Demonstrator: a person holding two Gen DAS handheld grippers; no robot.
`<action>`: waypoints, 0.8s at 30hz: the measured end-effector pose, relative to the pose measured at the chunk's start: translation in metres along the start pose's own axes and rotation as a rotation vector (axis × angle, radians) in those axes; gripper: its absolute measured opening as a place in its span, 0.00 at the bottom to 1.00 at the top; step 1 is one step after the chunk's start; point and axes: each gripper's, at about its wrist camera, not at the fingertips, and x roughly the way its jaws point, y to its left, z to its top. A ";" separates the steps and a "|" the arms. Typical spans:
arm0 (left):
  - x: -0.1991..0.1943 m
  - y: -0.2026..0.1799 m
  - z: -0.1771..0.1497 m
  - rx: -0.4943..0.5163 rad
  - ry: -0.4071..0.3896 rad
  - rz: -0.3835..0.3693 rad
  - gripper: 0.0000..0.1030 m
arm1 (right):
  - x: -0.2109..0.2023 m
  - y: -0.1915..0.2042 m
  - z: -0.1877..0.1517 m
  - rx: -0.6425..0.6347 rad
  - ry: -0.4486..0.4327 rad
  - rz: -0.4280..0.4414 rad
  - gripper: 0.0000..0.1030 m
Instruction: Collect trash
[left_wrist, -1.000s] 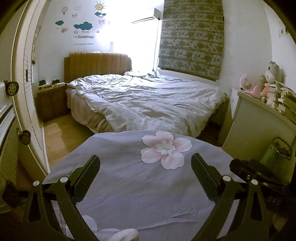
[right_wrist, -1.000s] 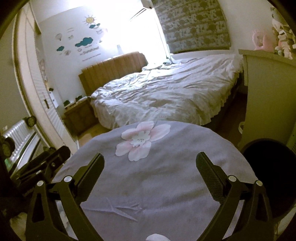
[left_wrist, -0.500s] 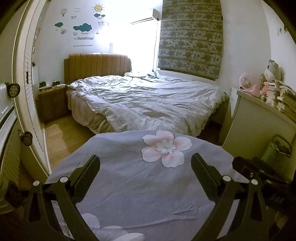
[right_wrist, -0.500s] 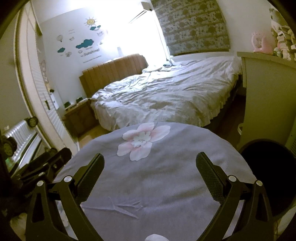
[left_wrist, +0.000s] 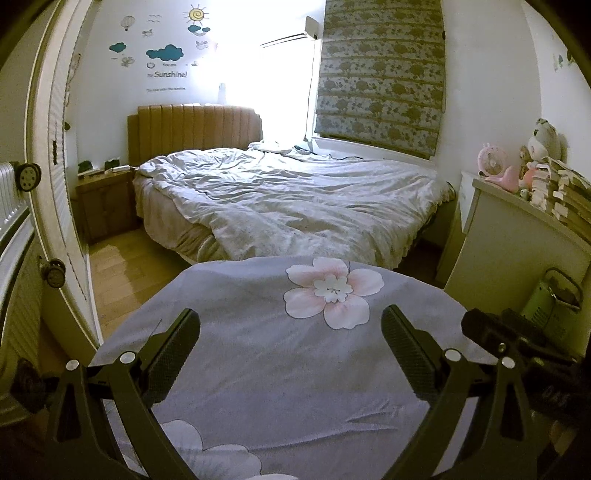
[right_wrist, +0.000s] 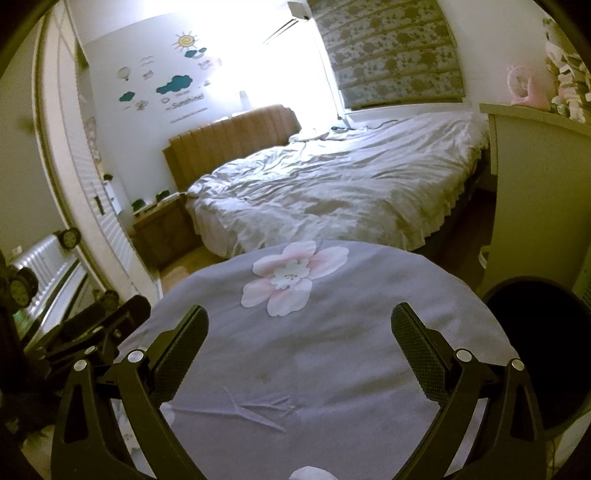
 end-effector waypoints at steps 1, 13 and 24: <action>0.001 -0.001 0.000 0.000 0.000 0.000 0.95 | 0.001 0.000 0.000 0.000 0.000 -0.001 0.95; 0.001 0.000 -0.002 0.004 0.008 0.003 0.95 | 0.000 0.001 0.000 -0.001 0.000 -0.001 0.95; 0.005 0.001 -0.007 0.010 0.021 0.002 0.95 | 0.001 0.001 -0.001 0.000 0.001 -0.001 0.95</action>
